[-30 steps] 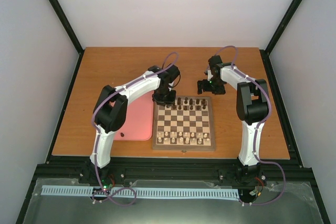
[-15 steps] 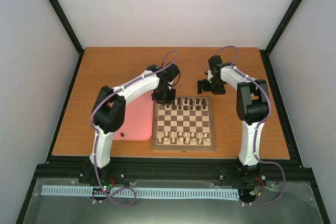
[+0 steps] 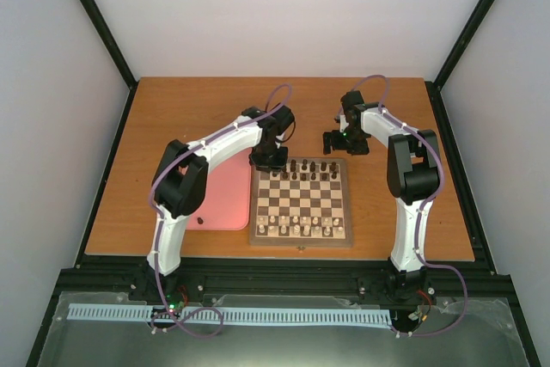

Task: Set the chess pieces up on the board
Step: Place the chess piece on the chessboard.

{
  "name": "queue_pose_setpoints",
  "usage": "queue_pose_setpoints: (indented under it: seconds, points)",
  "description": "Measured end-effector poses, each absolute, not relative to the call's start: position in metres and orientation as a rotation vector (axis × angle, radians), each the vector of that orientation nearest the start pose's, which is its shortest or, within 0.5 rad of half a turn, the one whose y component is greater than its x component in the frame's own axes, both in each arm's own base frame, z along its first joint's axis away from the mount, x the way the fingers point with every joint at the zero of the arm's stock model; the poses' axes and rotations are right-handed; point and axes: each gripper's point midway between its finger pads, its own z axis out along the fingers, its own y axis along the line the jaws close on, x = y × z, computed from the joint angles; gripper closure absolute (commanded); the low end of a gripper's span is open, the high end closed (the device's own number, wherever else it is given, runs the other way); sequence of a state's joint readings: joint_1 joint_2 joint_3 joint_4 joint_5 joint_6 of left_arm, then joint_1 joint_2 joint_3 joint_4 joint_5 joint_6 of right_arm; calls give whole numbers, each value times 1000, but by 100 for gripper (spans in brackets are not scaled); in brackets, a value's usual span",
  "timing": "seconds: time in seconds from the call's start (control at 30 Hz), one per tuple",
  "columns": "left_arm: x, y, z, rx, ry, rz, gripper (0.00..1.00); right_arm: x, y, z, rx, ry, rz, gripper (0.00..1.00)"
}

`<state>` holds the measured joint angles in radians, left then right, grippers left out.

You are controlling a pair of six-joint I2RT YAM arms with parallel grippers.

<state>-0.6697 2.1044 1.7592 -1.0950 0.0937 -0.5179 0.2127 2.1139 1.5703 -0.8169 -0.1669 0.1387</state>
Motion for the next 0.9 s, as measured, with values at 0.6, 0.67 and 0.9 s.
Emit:
queue_pose_setpoints:
  seconds: [0.6,0.67,0.9]
  points:
    - [340,-287,64,250,3045,-224,82,432,122,26,-135,2946,297,0]
    - [341,-287,63,250,3044,-225,83,432,122,26,-135,2946,297,0]
    - [335,-283,55,251,3065,-214,83,432,122,26,-135,2946,297,0]
